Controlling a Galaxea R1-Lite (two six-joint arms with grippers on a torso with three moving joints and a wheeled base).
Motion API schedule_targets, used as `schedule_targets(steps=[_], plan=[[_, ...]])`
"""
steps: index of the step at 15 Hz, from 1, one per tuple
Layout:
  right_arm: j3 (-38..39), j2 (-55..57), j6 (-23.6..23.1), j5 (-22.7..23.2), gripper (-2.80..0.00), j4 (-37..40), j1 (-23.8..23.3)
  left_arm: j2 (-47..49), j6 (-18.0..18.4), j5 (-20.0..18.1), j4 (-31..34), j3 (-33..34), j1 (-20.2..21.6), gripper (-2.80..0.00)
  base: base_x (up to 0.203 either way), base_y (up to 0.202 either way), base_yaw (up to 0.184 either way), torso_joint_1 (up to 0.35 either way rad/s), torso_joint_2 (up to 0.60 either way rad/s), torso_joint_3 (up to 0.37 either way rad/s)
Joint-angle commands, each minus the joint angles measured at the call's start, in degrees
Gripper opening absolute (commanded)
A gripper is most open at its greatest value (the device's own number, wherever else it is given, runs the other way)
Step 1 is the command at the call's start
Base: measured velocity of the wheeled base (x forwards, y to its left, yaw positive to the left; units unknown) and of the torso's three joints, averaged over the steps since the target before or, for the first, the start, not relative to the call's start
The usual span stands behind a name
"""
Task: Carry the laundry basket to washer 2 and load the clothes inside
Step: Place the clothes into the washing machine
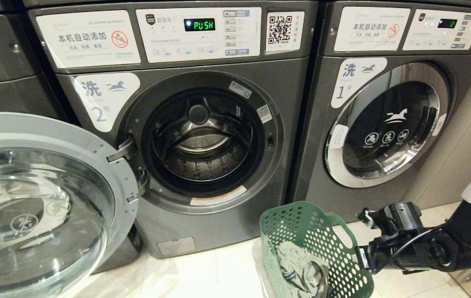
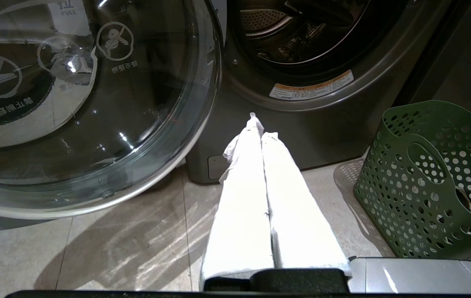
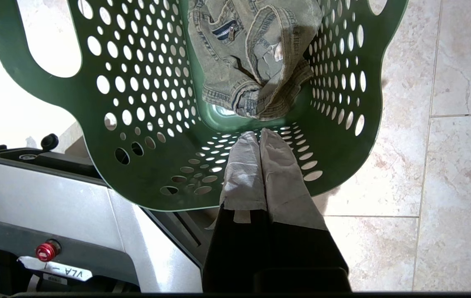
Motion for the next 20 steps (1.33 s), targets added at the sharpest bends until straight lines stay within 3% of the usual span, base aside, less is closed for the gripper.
schedule_targets(steps=[1, 20], plan=[[0.23, -0.45, -0.07, 0.04, -2.80, -0.41, 0.00, 0.07, -0.05, -0.01, 0.02, -0.09, 0.00, -2.80, 0.000, 0.000, 0.000, -0.002, 0.00, -0.032], [-6.86, 7.47, -1.10, -1.32, -2.80, -3.44, 4.15, 0.02, -0.22, -0.01, 0.02, -0.05, 0.00, -2.80, 0.000, 0.000, 0.000, 0.002, 0.00, -0.167]])
